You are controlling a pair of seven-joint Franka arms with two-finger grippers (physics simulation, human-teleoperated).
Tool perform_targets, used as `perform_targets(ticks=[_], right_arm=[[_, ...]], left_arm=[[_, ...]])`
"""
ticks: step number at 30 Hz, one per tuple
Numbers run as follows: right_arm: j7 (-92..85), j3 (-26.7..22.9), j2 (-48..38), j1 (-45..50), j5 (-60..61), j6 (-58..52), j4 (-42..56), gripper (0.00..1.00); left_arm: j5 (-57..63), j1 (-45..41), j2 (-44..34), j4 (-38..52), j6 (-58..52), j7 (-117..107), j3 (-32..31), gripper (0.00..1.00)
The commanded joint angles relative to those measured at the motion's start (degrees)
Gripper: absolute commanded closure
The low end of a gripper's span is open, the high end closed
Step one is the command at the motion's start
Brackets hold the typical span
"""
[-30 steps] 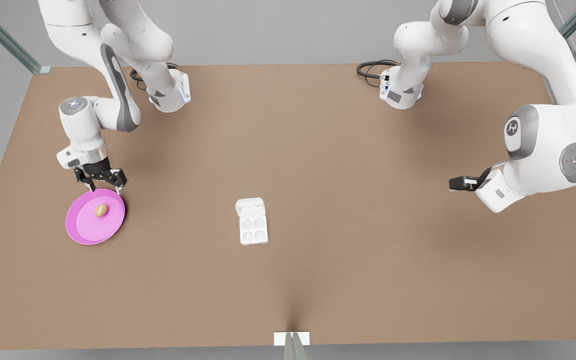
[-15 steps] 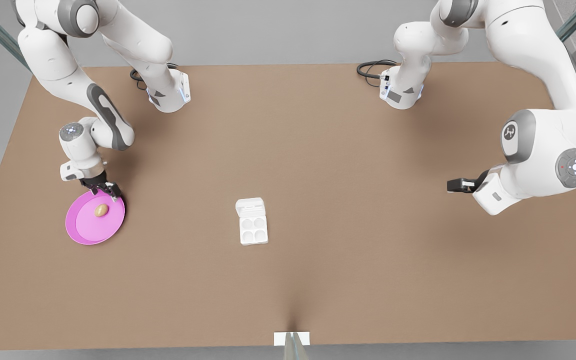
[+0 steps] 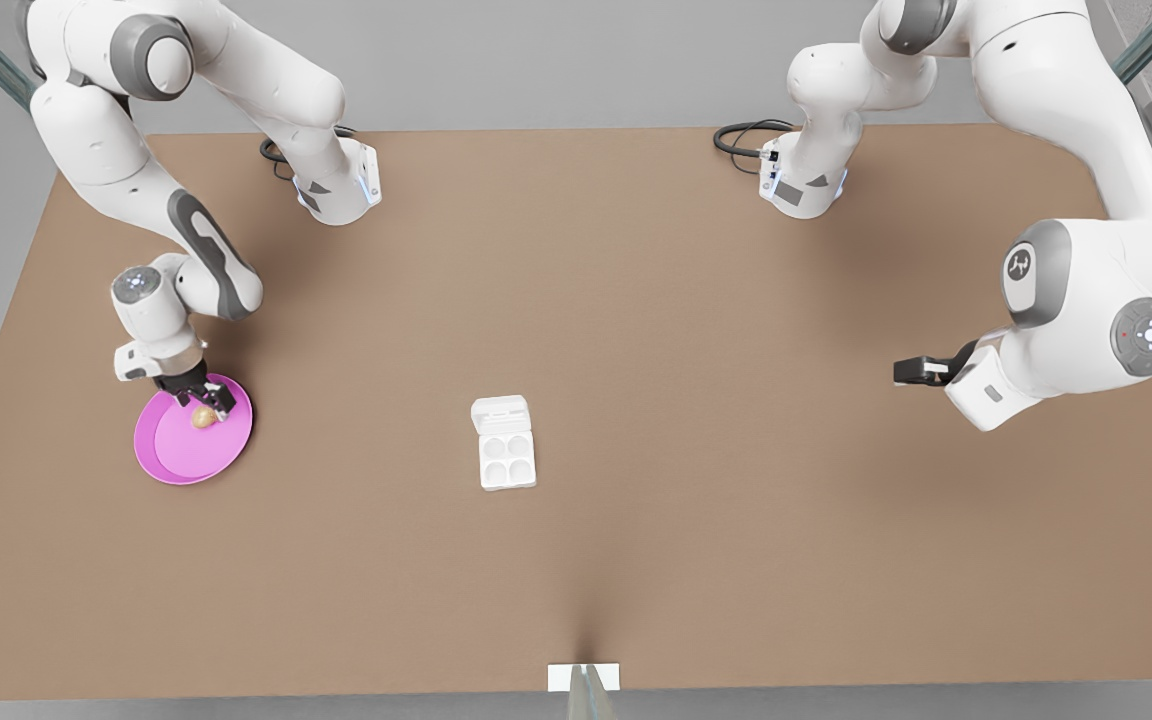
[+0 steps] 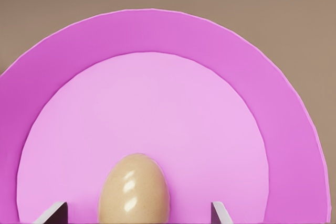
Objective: Pack egg into the box and close the box lid
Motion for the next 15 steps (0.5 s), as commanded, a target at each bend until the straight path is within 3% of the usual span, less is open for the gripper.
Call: perform_targets(ticks=[1,3,5,8,10,12,15], right_arm=[[-0.09,0.0,0.35,-0.14,0.0,-0.05,0.5,0.0],[0.17,0.0,0.88,0.13,0.0,-0.05,1.03,0.0],[-0.36,0.0,0.88,-0.14,0.0,0.04,1.03,0.1],[-0.53,0.0,0.79,-0.22,-0.09,0.04,1.12,0.14],[-0.45,0.0,0.88,0.04,-0.09,0.04,1.82,0.24],[-0.01,0.0,1.23,0.21,-0.09,0.04,2.0,0.24],[-0.09,0.0,1.41,0.21,-0.09,0.04,1.82,0.35]], left_arm=[[-0.02,0.06,0.08,0.0,0.0,0.0,0.0,0.0],[-0.02,0.06,0.17,0.0,0.0,-0.09,-0.09,0.0],[-0.02,0.06,0.26,0.0,0.0,-0.09,-0.09,0.0],[-0.02,0.06,0.52,0.0,0.0,0.0,0.0,0.0],[-0.02,0.06,0.61,0.0,0.0,-0.09,-0.09,0.0],[-0.11,0.06,0.61,0.0,0.0,-0.09,-0.09,0.0],[-0.11,0.06,0.61,0.0,0.0,-0.09,-0.09,0.0]])
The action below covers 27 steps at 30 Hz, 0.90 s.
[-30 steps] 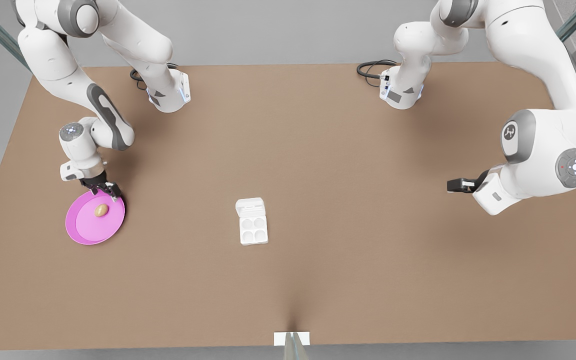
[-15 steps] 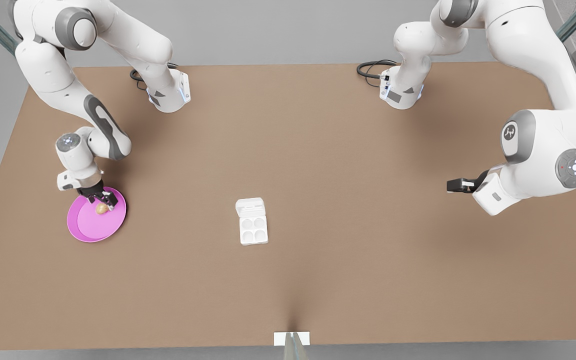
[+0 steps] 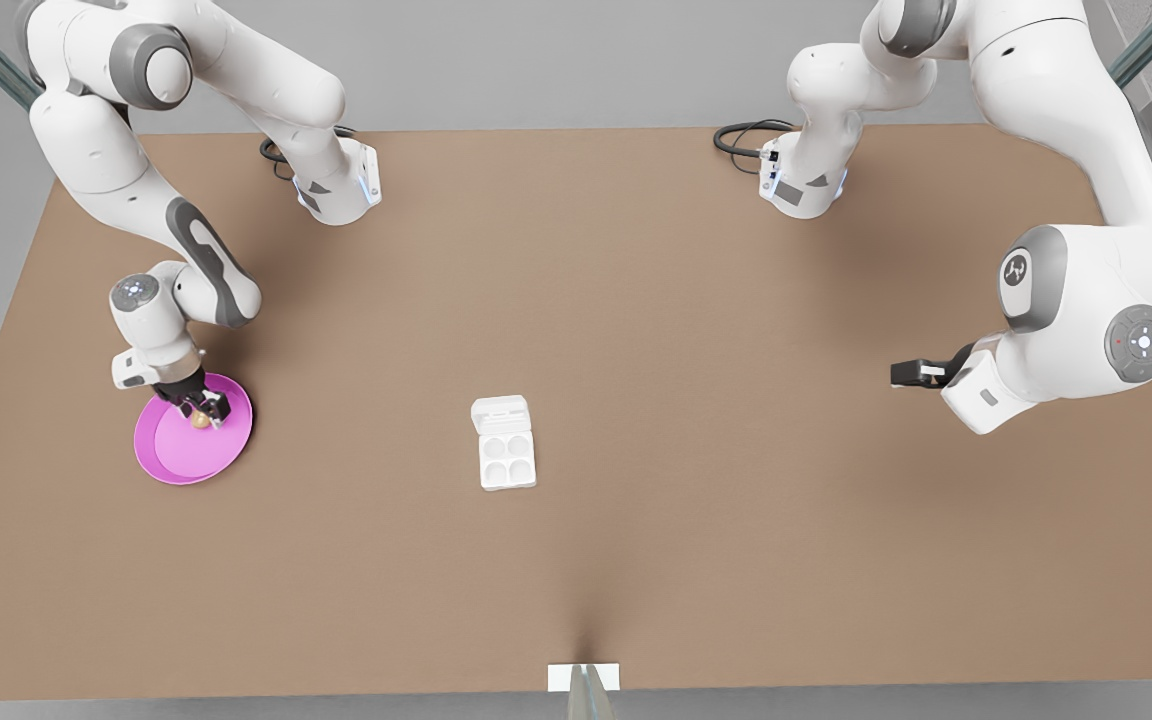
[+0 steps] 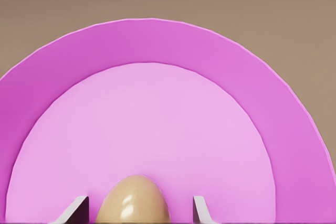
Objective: Pack egg into the box and close the box lid
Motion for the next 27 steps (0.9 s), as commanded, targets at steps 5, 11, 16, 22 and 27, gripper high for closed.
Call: perform_targets(ticks=[5,11,16,22,27], right_arm=[[-0.32,0.0,-0.18,0.09,0.0,0.0,0.17,0.42],[-0.32,0.0,-0.53,0.0,0.0,0.0,0.09,0.43],[-0.41,0.0,-0.44,0.0,0.0,0.0,0.09,0.44],[0.3,0.0,-0.09,0.09,-0.09,0.0,0.17,0.44],[-0.14,0.09,-0.18,0.09,-0.09,0.0,0.53,0.44]], left_arm=[[-0.02,0.01,-0.18,0.0,0.0,0.0,0.0,0.0],[-0.02,0.01,-0.18,0.0,0.0,-0.09,0.0,0.0],[0.07,0.01,-0.27,0.0,0.0,0.0,-0.09,0.0],[-0.02,0.01,-0.01,0.0,0.0,0.0,-0.09,0.0],[-0.02,0.01,0.0,0.0,0.0,-0.09,-0.09,0.0]])
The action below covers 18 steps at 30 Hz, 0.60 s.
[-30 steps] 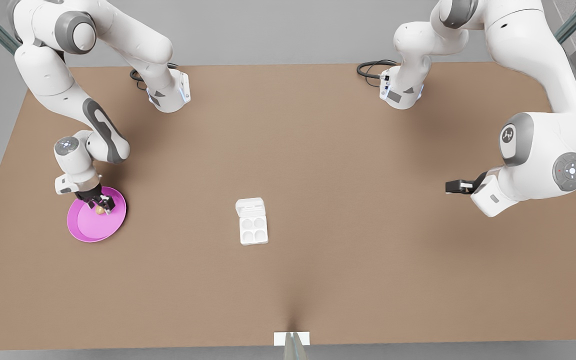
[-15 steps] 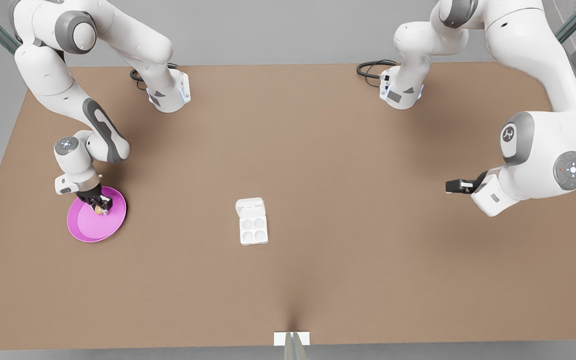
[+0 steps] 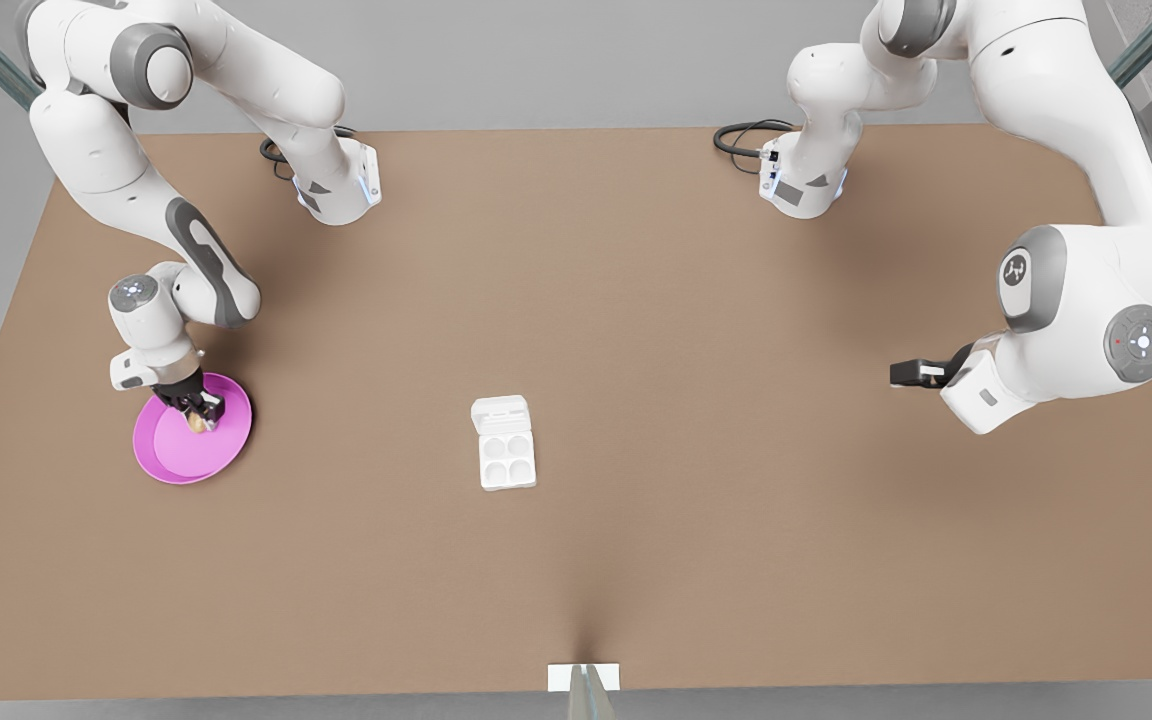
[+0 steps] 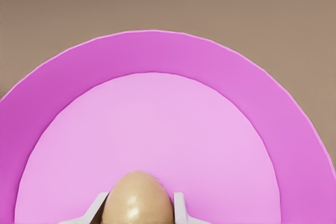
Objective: Pack egg into the box and close the box lid
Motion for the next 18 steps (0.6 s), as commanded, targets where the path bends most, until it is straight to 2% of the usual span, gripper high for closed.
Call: perform_targets(ticks=[1,6,9,13,18], right_arm=[[-0.01,0.0,-0.04,0.0,0.0,0.0,0.0,0.44],[-0.1,0.0,0.05,-0.09,0.0,0.0,0.0,0.47],[-0.01,0.0,0.05,0.0,0.0,-0.09,1.58,0.42],[0.07,0.09,0.49,0.09,0.0,-0.09,2.55,0.42],[0.6,4.66,-5.05,0.09,0.09,-2.9,3.08,0.42]], left_arm=[[0.0,0.0,0.0,0.0,0.0,0.0,0.0,0.0],[0.0,0.0,0.08,0.0,0.0,0.0,0.0,0.0],[0.0,0.0,0.08,0.0,0.0,0.09,0.0,0.0],[0.0,0.0,0.08,0.0,0.0,0.09,0.0,0.0],[0.09,0.0,-0.09,0.09,-0.09,-0.09,-0.09,0.0]])
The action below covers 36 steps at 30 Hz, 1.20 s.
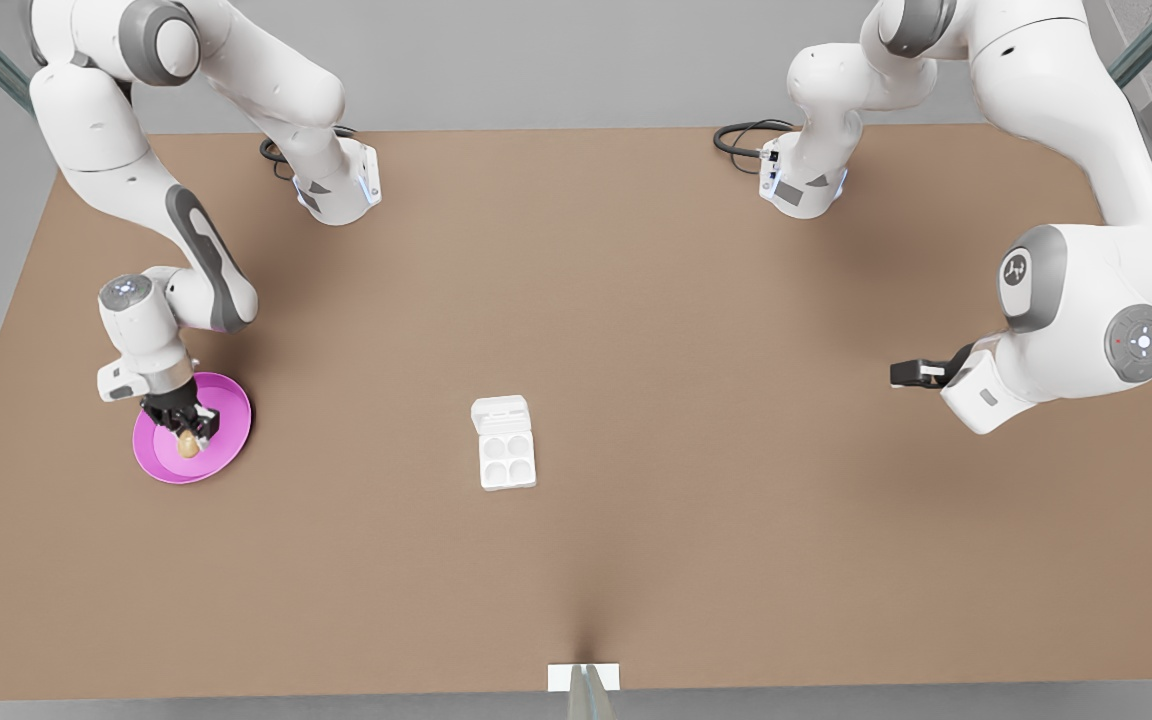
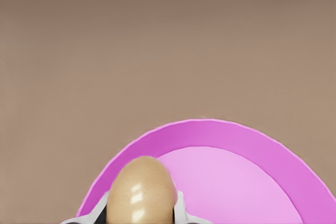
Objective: Pack egg into the box and close the box lid
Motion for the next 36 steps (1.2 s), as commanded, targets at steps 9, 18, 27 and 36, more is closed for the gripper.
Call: perform_targets(ticks=[9,18,27,36], right_arm=[[30.21,0.3,-8.71,25.63,0.07,-17.17,0.04,0.43],[44.02,0.65,5.26,36.01,-0.28,-28.15,23.14,0.44],[53.25,1.01,12.39,47.35,0.42,-40.19,41.78,0.44],[55.18,1.1,17.92,50.25,0.42,-36.15,41.08,0.44]], left_arm=[[1.08,-0.35,-0.36,0.0,-0.26,-3.6,-5.58,0.0],[1.08,-0.35,-0.27,0.0,0.0,-4.48,-6.28,0.0],[1.16,-0.35,0.08,0.0,0.09,-4.39,-6.28,0.0],[1.16,-0.35,0.17,0.0,0.09,-4.39,-6.28,0.0]])
